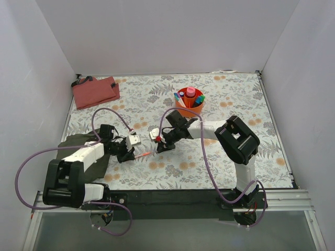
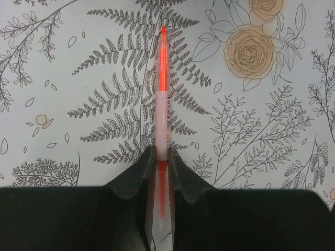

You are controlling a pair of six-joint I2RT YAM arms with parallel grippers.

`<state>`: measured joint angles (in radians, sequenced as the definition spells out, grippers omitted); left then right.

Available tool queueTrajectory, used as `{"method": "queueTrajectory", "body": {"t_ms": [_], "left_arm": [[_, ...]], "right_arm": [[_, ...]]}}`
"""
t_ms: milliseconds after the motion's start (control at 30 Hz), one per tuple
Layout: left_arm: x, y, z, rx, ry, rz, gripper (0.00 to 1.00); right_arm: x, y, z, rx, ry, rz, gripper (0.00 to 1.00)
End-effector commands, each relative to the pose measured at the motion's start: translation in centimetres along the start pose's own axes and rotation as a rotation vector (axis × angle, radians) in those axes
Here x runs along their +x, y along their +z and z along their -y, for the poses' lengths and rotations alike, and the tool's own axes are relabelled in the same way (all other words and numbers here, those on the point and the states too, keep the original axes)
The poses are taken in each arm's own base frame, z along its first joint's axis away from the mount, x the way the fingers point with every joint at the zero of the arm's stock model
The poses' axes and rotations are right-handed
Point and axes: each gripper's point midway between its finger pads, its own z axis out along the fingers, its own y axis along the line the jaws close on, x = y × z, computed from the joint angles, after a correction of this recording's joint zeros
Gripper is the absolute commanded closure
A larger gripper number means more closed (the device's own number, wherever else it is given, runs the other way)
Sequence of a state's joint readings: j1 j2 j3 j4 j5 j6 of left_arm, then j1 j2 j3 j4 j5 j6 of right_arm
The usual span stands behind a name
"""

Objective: Sort the stationery into containers
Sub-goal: Close the pen cap on the pen.

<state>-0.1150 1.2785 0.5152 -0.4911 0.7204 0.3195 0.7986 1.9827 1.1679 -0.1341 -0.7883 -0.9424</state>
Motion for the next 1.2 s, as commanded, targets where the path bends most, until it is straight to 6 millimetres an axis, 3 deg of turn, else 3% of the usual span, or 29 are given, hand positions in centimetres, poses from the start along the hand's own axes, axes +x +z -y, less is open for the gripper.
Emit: {"method": "queueTrajectory", "body": {"t_ms": [0,300,800,1167], "left_arm": [[0.4,0.5,-0.3,0.010,0.013,-0.013,1.00],[0.0,1.0,0.4,0.027,-0.002,-0.009,1.00],[-0.4,1.7,-0.1,0.032,-0.021,-0.028,1.00],[-1.1,2.2,-0.2,0.068,-0.068,-0.022,1.00]], "right_arm": [[6.9,0.3,-3.0,-0.030,0.173,-0.216,0.99],[6.5,0.9,-2.2,-0.010,0.183,-0.201,0.99],[5.0,2.4,-1.1,-0.016,0.179,-0.158,0.99],[4.2,2.7,-2.3,-0.036,0.198,-0.123,0.99]]}}
